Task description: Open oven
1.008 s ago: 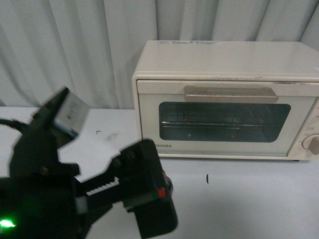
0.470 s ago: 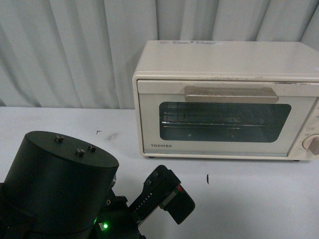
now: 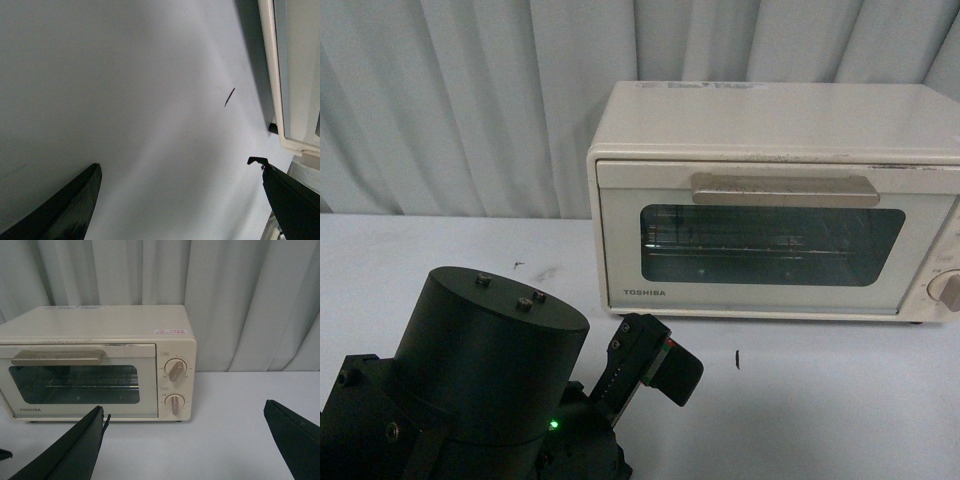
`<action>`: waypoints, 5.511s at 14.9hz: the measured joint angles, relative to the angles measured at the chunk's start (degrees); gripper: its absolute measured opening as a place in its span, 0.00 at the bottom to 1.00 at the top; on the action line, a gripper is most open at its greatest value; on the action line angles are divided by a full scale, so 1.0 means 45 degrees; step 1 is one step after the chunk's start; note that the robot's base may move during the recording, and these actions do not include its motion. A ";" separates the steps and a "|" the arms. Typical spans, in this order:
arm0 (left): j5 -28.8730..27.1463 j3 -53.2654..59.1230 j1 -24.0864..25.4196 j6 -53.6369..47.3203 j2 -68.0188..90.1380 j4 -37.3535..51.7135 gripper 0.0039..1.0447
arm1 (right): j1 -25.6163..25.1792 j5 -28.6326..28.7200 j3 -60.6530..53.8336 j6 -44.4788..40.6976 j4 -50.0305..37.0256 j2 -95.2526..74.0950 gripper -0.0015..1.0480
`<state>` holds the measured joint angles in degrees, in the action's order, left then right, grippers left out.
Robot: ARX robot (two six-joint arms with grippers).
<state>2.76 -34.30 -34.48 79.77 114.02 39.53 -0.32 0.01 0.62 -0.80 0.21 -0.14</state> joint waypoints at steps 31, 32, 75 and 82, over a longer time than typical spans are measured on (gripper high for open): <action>0.0049 0.0029 -0.0078 -0.0053 0.0005 0.0068 0.94 | 0.2419 0.1161 1.0962 -1.7748 -0.4114 -1.8865 0.02; 0.0049 0.0029 -0.0078 -0.0053 0.0005 0.0073 0.94 | 0.2501 0.1316 1.0778 -1.7758 -0.3604 -1.8865 0.02; 0.0053 0.0078 -0.0092 -0.0136 0.0000 0.0087 0.94 | 0.2516 0.3541 1.0409 -1.6062 0.3803 -1.8326 0.02; 0.0053 0.0078 -0.0092 -0.0136 0.0000 0.0087 0.94 | 0.2234 0.4201 1.2565 -1.6519 0.4741 -1.6160 0.49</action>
<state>3.01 -33.95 -34.89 79.15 114.02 39.92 9.74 18.92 57.17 -75.13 21.54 -72.86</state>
